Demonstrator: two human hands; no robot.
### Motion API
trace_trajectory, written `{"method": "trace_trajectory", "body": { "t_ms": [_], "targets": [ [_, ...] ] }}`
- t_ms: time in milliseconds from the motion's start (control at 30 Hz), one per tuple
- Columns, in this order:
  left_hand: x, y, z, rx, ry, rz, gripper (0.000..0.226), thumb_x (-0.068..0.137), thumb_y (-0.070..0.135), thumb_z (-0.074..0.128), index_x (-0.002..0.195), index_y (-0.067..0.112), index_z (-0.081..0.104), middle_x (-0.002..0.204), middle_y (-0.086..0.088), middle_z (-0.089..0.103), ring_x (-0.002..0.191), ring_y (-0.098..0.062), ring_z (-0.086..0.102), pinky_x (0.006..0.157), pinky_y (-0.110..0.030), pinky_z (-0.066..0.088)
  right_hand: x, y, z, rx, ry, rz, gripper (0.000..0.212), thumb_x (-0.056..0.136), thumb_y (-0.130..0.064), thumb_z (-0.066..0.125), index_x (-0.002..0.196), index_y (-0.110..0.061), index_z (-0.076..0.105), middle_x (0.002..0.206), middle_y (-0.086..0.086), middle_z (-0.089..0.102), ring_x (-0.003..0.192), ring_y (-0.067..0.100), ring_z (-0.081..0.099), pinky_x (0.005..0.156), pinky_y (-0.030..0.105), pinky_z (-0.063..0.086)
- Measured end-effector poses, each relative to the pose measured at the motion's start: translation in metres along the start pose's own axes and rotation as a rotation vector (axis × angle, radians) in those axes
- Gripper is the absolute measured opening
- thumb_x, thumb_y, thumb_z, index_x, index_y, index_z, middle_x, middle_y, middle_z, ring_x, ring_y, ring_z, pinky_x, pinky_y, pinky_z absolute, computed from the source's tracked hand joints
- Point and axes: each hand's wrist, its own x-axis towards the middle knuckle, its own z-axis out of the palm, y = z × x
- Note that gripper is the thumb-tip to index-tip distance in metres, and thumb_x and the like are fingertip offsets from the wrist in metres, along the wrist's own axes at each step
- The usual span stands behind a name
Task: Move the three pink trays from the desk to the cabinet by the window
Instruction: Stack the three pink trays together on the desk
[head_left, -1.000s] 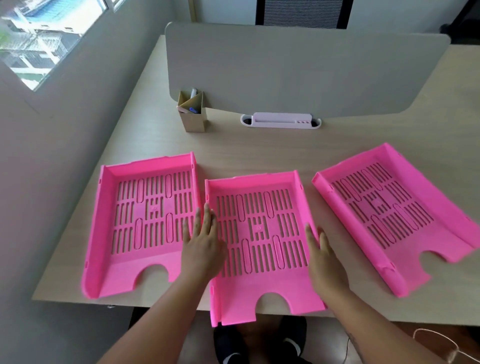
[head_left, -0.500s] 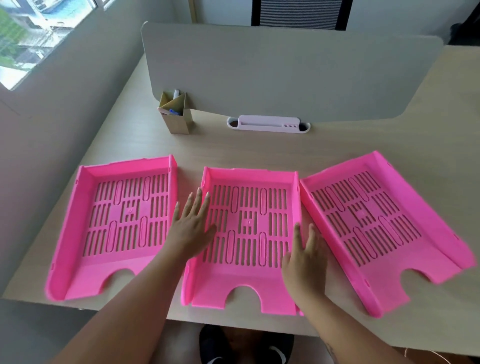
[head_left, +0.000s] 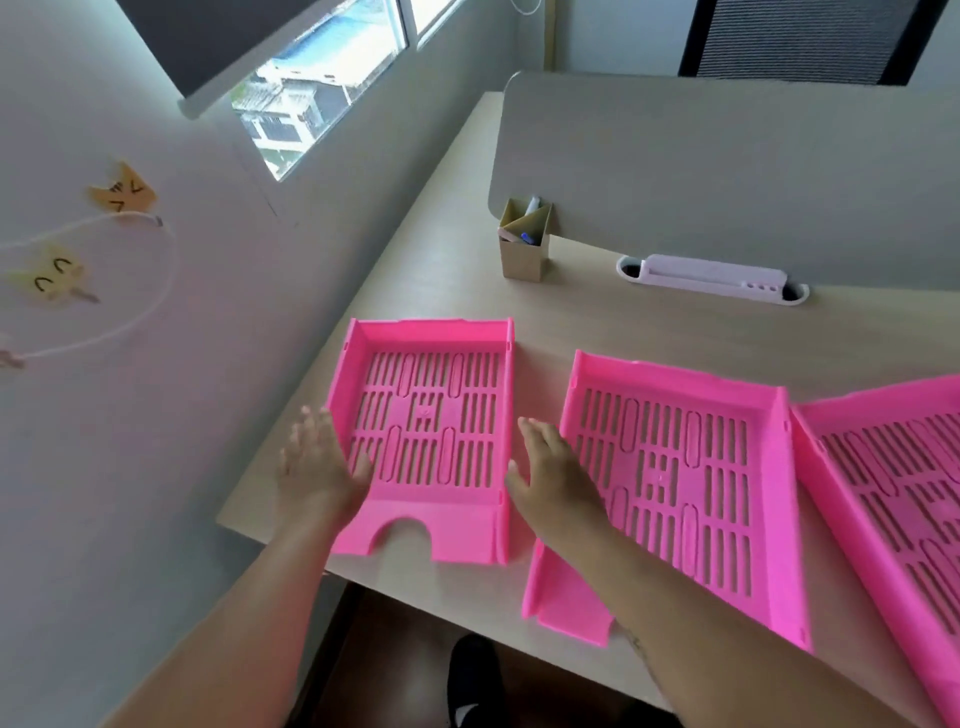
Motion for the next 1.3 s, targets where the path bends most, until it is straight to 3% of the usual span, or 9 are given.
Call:
{"method": "trace_trajectory", "body": {
  "t_ms": [67, 100, 133, 200, 367, 567, 800, 967, 1300],
  "targets": [
    [0.013, -0.023, 0.001, -0.147, -0.097, -0.081, 0.066, 0.092, 0.034, 0.055, 0.147, 0.013, 0.026, 0.134, -0.017, 0.057, 0.102, -0.032, 0.064, 0.081, -0.047, 0.056, 0.006, -0.018, 0.025, 0.118, -0.09, 0.207, 0.07, 0.097, -0.016, 0.048, 0.157, -0.013, 0.011, 0.15, 0.012, 0.04, 0.11, 0.022, 0.062, 0.088, 0.014, 0.04],
    [0.019, -0.03, 0.001, -0.209, -0.146, -0.098, 0.057, 0.094, 0.029, 0.055, 0.144, 0.011, 0.032, 0.117, -0.015, 0.066, 0.077, -0.026, 0.065, 0.058, -0.037, 0.053, 0.008, -0.024, 0.037, 0.195, -0.099, 0.331, 0.07, 0.098, -0.014, 0.045, 0.157, -0.015, 0.007, 0.131, 0.013, 0.054, 0.077, 0.018, 0.064, 0.054, 0.023, 0.045],
    [0.023, -0.035, 0.001, -0.248, -0.176, -0.095, 0.047, 0.096, 0.023, 0.054, 0.139, 0.008, 0.042, 0.104, -0.014, 0.069, 0.065, -0.021, 0.062, 0.049, -0.03, 0.046, 0.009, -0.027, 0.048, 0.252, -0.078, 0.436, 0.067, 0.099, -0.01, 0.041, 0.157, -0.016, 0.009, 0.101, 0.007, 0.059, 0.057, 0.015, 0.052, 0.047, 0.022, 0.044],
    [0.032, -0.044, 0.0, -0.277, -0.166, -0.033, 0.029, 0.097, 0.014, 0.051, 0.121, 0.0, 0.06, 0.09, -0.012, 0.068, 0.06, -0.019, 0.057, 0.049, -0.027, 0.04, 0.012, -0.031, 0.061, 0.267, 0.007, 0.542, 0.054, 0.098, -0.004, 0.033, 0.151, -0.012, 0.026, 0.069, -0.006, 0.04, 0.053, 0.016, 0.043, 0.047, 0.027, 0.036],
    [0.039, -0.036, -0.023, -0.338, -0.053, 0.125, 0.015, 0.095, 0.01, 0.05, 0.085, 0.004, 0.06, 0.071, -0.008, 0.06, 0.057, -0.026, 0.056, 0.047, -0.029, 0.041, 0.012, -0.042, 0.042, 0.301, 0.165, 0.474, 0.045, 0.099, -0.003, 0.032, 0.144, -0.007, 0.034, 0.064, 0.0, 0.042, 0.046, 0.012, 0.035, 0.043, 0.023, 0.026],
    [0.028, 0.047, -0.055, -0.345, -0.062, 0.266, 0.018, 0.093, 0.019, 0.052, 0.086, 0.004, 0.058, 0.079, -0.013, 0.063, 0.061, -0.022, 0.054, 0.048, -0.03, 0.038, -0.012, -0.011, -0.024, 0.251, 0.367, 0.478, 0.049, 0.1, -0.008, 0.034, 0.149, -0.008, 0.028, 0.064, 0.0, 0.046, 0.044, 0.011, 0.038, 0.037, 0.023, 0.028],
    [-0.041, 0.144, -0.024, -0.45, -0.255, 0.386, 0.012, 0.09, 0.015, 0.051, 0.084, 0.005, 0.047, 0.074, -0.009, 0.058, 0.062, -0.024, 0.053, 0.053, -0.037, 0.045, -0.1, 0.066, -0.094, 0.21, 0.488, 0.633, 0.047, 0.1, -0.009, 0.038, 0.146, -0.008, 0.035, 0.071, 0.002, 0.051, 0.049, 0.015, 0.044, 0.042, 0.026, 0.031],
    [-0.087, 0.174, -0.007, -0.447, -0.285, 0.402, 0.014, 0.09, 0.015, 0.048, 0.083, 0.003, 0.044, 0.073, -0.011, 0.056, 0.056, -0.018, 0.041, 0.047, -0.031, 0.032, -0.14, 0.103, -0.113, 0.224, 0.483, 0.622, 0.042, 0.099, -0.009, 0.038, 0.141, -0.01, 0.041, 0.072, 0.001, 0.053, 0.048, 0.012, 0.044, 0.042, 0.025, 0.035],
    [-0.131, 0.178, 0.018, -0.43, -0.216, 0.22, 0.015, 0.095, 0.015, 0.045, 0.087, 0.002, 0.045, 0.073, -0.009, 0.053, 0.057, -0.018, 0.044, 0.047, -0.03, 0.032, -0.153, 0.134, -0.115, 0.292, 0.302, 0.578, 0.043, 0.1, -0.01, 0.036, 0.143, -0.014, 0.031, 0.073, -0.003, 0.05, 0.049, 0.011, 0.043, 0.045, 0.025, 0.036]
  ]
}}
